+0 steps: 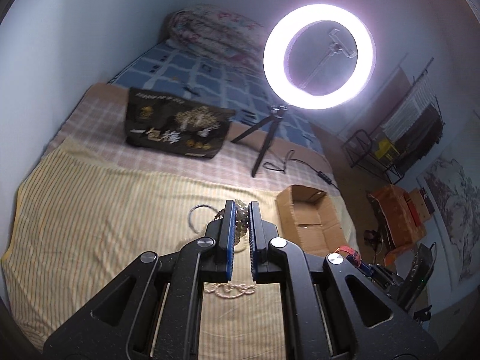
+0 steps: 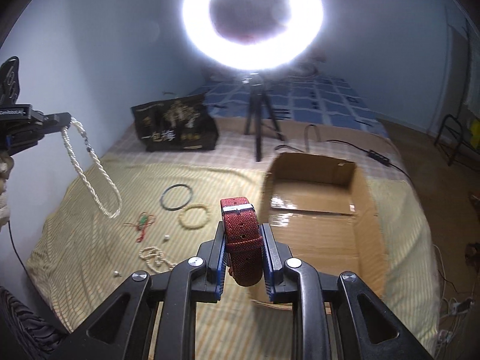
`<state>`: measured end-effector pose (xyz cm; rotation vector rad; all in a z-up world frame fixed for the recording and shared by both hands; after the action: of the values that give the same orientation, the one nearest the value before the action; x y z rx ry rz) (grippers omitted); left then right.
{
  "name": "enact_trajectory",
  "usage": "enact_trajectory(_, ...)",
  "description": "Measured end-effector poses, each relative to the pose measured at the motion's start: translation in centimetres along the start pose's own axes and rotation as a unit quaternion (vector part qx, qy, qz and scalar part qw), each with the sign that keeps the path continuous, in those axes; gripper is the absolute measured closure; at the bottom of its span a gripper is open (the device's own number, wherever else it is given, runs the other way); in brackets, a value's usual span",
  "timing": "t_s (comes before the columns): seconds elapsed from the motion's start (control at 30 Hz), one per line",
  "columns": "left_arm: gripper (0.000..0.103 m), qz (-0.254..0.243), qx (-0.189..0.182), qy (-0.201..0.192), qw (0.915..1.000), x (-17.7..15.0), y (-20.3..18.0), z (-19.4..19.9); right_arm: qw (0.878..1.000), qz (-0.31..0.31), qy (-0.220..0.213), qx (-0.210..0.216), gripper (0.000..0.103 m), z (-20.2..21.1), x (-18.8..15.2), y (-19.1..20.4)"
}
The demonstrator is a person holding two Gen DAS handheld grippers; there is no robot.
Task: Organize jewelry
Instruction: 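Carry the pearl necklace and red watch over the cardboard box with both tools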
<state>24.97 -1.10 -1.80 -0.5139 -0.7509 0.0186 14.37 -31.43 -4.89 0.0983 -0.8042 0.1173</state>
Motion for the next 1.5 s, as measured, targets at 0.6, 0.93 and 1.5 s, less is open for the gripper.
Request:
enact_trajectory(0.6, 0.097, -0.077, -0.062, 0.027, 0.9948, 1.3, -15.5, -7.0, 0.997, -0.058, 0.017, -0.039, 0.084, 2.4, -3.5, -8.4)
enact_trajectory(0.93, 0.097, -0.096, -0.061, 0.063, 0.9916, 0.1, -20.8, -14.0, 0.995, -0.087, 0.033, -0.039, 0.084, 1.0, -4.3, -10.5)
enact_trajectory(1.5, 0.097, -0.088, -0.034, 0.113, 0.9891, -3.1, -20.6, -22.0, 0.993, -0.101, 0.055, -0.032, 0.078, -1.5, -4.7, -11.1)
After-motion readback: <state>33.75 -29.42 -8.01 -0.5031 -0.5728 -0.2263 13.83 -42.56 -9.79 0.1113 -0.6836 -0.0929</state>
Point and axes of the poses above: each gripper's, at about its wrist camera, not at the fingertips, and z roughly against the way its jaws point, y to its left, x to its top, the point moved 5 cm from there along -z, roughly the way its jaws point, and after that the axes turned 3 degrees about -y, right-handed, at the moved point
